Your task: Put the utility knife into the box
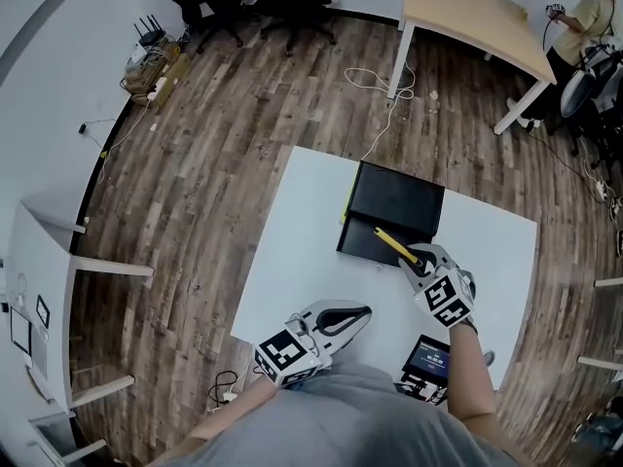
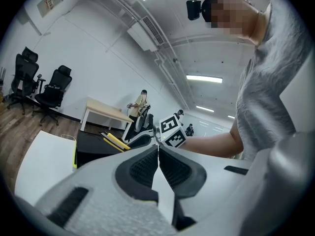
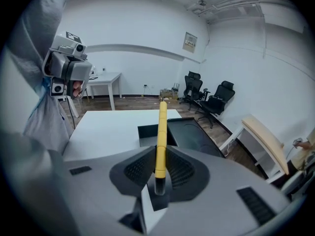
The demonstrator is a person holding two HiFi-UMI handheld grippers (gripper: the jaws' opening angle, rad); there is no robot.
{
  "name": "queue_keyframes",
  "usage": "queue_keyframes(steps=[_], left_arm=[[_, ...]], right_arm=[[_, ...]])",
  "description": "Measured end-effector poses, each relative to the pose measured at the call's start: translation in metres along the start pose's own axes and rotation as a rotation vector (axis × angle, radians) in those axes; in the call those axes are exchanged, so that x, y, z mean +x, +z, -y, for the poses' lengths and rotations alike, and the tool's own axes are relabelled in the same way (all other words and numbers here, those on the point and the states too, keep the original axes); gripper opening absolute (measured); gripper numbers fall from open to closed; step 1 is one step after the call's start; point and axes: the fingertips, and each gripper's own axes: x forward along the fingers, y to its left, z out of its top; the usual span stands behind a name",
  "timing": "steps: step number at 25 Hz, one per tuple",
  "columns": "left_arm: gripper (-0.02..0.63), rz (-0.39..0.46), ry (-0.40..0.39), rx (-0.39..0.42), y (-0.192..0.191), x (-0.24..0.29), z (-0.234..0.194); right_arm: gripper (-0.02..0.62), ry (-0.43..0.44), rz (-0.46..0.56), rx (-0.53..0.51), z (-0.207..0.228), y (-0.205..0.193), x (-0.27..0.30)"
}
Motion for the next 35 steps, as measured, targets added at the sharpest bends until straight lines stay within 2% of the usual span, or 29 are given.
queue_keyframes(steps=[14,35], left_arm=[[0.018,-0.007,0.016,-0.015,-0.003,-0.009,-0.004],[0.018,-0.031,-0.007,-0.054,-0.01,0.001,-0.007]], right_arm=[[0.078,0.062,-0.091,-0.028,-0.002,-0.027,0.031],[0.078,0.18,-0.239,-0.1,-0.01,-0.065,0.065]])
